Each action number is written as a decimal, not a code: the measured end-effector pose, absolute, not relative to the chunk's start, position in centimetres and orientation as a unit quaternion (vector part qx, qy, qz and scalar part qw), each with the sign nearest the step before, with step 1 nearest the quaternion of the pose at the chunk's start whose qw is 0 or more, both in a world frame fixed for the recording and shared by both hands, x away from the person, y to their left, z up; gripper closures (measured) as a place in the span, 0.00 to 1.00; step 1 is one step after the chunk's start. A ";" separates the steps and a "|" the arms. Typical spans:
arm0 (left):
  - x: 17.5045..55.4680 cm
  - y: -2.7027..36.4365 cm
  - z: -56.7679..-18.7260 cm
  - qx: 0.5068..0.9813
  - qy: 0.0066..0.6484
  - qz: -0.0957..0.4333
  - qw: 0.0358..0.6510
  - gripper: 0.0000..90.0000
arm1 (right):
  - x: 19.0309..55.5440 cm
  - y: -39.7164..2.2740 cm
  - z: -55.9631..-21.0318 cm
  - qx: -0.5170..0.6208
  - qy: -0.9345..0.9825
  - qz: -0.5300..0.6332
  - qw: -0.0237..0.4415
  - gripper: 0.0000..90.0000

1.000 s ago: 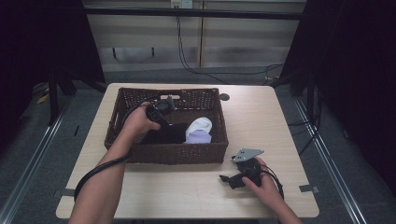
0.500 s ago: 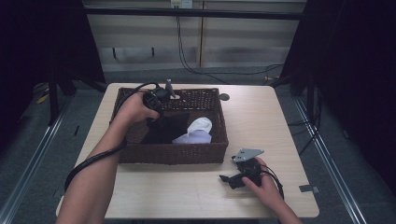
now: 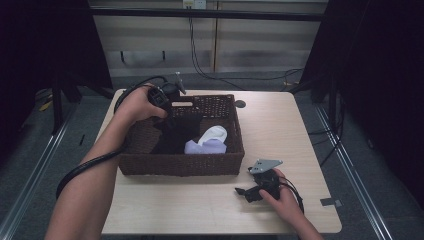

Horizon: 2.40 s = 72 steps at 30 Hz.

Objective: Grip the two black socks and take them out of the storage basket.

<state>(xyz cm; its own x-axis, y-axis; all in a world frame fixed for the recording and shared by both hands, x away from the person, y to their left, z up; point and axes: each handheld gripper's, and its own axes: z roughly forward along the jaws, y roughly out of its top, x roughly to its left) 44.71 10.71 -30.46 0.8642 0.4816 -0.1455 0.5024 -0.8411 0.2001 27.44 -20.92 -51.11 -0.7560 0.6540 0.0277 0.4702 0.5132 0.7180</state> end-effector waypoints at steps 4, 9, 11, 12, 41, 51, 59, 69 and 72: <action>43.8 11.1 -28.9 0.960 0.248 -0.047 0.121 0.95 | 27.5 -20.9 -51.1 0.325 0.861 0.370 0.127 0.10; 42.7 11.3 -27.4 0.961 0.240 -0.045 0.128 0.95 | 27.5 -20.9 -51.1 0.325 0.861 0.370 0.127 0.10; 42.1 11.3 -27.1 0.963 0.231 -0.044 0.128 0.95 | 27.5 -20.9 -51.1 0.325 0.861 0.370 0.127 0.10; 41.6 11.3 -27.1 0.963 0.230 -0.044 0.132 0.95 | 27.4 -20.9 -51.1 0.327 0.861 0.370 0.124 0.10; 32.2 7.6 -35.2 0.976 0.130 -0.085 0.153 0.95 | 27.3 -20.9 -51.1 0.329 0.860 0.370 0.126 0.10; 31.6 7.6 -38.0 0.976 0.130 -0.089 0.148 0.94 | 27.3 -20.9 -51.1 0.329 0.860 0.369 0.124 0.10; 30.8 8.8 -39.0 0.975 0.140 -0.086 0.151 0.85 | 27.3 -20.9 -51.1 0.329 0.860 0.369 0.124 0.10; 31.0 9.6 -36.1 0.973 0.145 -0.062 0.169 0.69 | 27.3 -20.9 -51.1 0.329 0.860 0.369 0.125 0.10; 31.8 9.9 -34.7 0.971 0.147 -0.049 0.179 0.67 | 27.3 -20.9 -51.1 0.329 0.860 0.369 0.125 0.10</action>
